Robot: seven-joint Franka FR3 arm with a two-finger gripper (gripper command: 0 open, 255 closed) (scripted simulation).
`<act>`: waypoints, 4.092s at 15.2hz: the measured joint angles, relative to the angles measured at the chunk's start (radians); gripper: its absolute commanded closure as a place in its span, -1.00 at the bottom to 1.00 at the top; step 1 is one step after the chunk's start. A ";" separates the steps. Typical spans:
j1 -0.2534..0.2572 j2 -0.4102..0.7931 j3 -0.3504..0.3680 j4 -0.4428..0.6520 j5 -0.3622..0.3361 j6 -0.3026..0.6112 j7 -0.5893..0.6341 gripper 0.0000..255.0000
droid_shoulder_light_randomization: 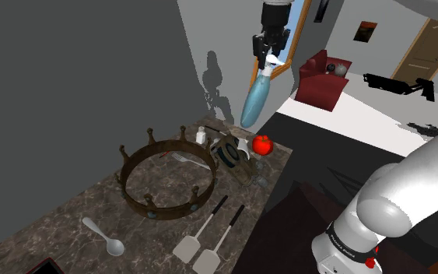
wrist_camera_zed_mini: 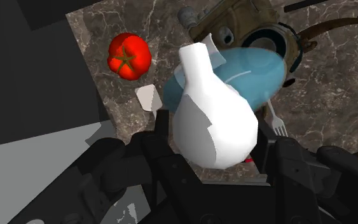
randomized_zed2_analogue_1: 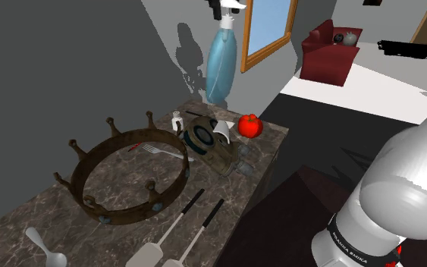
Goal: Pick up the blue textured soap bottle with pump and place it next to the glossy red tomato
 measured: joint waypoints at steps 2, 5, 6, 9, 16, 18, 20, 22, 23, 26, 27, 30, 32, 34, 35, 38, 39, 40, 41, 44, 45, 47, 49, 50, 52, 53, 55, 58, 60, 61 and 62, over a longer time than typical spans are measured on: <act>-0.015 -0.034 -0.029 -0.007 -0.004 -0.019 -0.049 1.00; -0.036 -0.064 -0.070 0.002 -0.015 -0.047 -0.117 1.00; -0.042 -0.081 -0.084 -0.006 -0.018 -0.052 -0.139 1.00; -0.063 -0.105 -0.130 0.003 -0.033 -0.073 -0.212 1.00; -0.099 -0.140 -0.216 0.028 -0.064 -0.107 -0.348 1.00; -0.100 -0.159 -0.220 -0.016 -0.065 -0.082 -0.347 1.00; -0.100 -0.176 -0.220 -0.061 -0.066 -0.055 -0.341 1.00; -0.100 -0.192 -0.222 -0.105 -0.066 -0.027 -0.337 1.00; -0.100 -0.202 -0.223 -0.129 -0.067 -0.014 -0.334 1.00; -0.100 -0.224 -0.224 -0.192 -0.068 0.026 -0.326 1.00; -0.100 -0.230 -0.225 -0.213 -0.068 0.042 -0.322 1.00; -0.100 -0.249 -0.226 -0.271 -0.069 0.079 -0.314 1.00; -0.100 -0.259 -0.228 -0.306 -0.070 0.104 -0.310 1.00; -0.100 -0.271 -0.228 -0.338 -0.071 0.124 -0.306 1.00; -0.101 -0.277 -0.230 -0.358 -0.072 0.138 -0.305 1.00; -0.100 -0.287 -0.232 -0.411 -0.074 0.180 -0.295 1.00; -0.101 -0.293 -0.233 -0.428 -0.075 0.191 -0.294 1.00; -0.101 -0.297 -0.233 -0.445 -0.075 0.203 -0.291 1.00; -0.101 -0.300 -0.233 -0.462 -0.076 0.217 -0.288 1.00; -0.102 -0.312 -0.237 -0.510 -0.079 0.254 -0.283 1.00; -0.102 -0.315 -0.238 -0.526 -0.080 0.266 -0.281 1.00; -0.102 -0.322 -0.239 -0.559 -0.081 0.291 -0.275 1.00; -0.103 -0.327 -0.241 -0.588 -0.084 0.315 -0.272 1.00; -0.103 -0.326 -0.242 -0.602 -0.085 0.330 -0.269 1.00; -0.104 -0.328 -0.244 -0.628 -0.087 0.354 -0.265 1.00; -0.104 -0.330 -0.246 -0.645 -0.089 0.368 -0.264 1.00; -0.104 -0.334 -0.245 -0.673 -0.090 0.391 -0.256 1.00; -0.106 -0.333 -0.251 -0.716 -0.095 0.435 -0.251 1.00; -0.106 -0.329 -0.253 -0.738 -0.097 0.461 -0.246 1.00; -0.106 -0.332 -0.252 -0.753 -0.098 0.473 -0.243 1.00; -0.107 -0.332 -0.254 -0.766 -0.100 0.486 -0.242 1.00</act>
